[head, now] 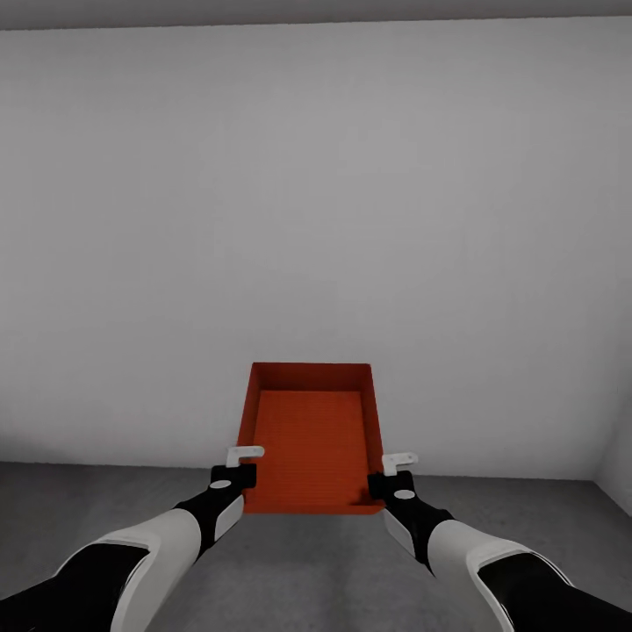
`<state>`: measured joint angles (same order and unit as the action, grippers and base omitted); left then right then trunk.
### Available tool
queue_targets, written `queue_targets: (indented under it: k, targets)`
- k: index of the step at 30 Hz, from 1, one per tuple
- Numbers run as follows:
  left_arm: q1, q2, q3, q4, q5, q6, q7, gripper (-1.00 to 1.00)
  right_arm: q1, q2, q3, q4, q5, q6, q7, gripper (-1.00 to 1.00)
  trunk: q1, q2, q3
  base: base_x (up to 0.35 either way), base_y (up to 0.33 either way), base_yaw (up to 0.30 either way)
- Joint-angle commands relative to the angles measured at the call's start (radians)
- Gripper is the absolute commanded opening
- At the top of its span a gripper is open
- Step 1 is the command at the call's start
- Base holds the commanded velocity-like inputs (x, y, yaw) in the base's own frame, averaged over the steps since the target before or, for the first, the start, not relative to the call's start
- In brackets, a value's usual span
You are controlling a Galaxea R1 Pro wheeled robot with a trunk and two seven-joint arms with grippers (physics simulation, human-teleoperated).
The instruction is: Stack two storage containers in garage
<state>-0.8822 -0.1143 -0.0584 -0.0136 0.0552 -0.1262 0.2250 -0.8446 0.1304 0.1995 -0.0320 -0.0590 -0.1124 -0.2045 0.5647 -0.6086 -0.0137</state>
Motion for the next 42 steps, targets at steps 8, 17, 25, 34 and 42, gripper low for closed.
queue_targets:
  k: [8,17,25,34,42]
  targets:
    - [-0.001,-0.001,0.026,-0.016,0.002,-0.023,0.019,-1.0,-0.001,0.005,-0.002,0.006,-0.025,-0.006,-0.007,-1.0,0.0,-0.001,-0.001,0.0,0.0,0.0]
    - [-0.001,-0.001,0.026,-0.016,0.002,-0.023,0.019,-1.0,-0.001,0.004,-0.002,0.006,-0.024,-0.006,-0.007,-1.0,0.0,-0.001,-0.011,0.0,0.0,0.0]
    - [-0.001,-0.001,0.026,-0.016,0.002,-0.023,0.019,-1.0,-0.001,0.004,-0.002,0.006,-0.025,-0.006,-0.007,-1.0,0.0,-0.001,-0.024,0.0,0.0,0.0]
    - [-0.001,-0.001,0.026,-0.016,0.002,-0.023,0.019,-1.0,-0.001,0.004,-0.002,0.006,-0.025,-0.006,-0.006,-1.0,0.0,-0.001,-0.039,0.0,0.0,0.0]
    - [-0.001,-0.001,0.026,-0.015,0.002,-0.023,0.019,-1.0,-0.001,0.003,-0.002,0.006,-0.025,-0.006,-0.007,-1.0,0.0,-0.001,-0.052,0.0,0.0,0.0]
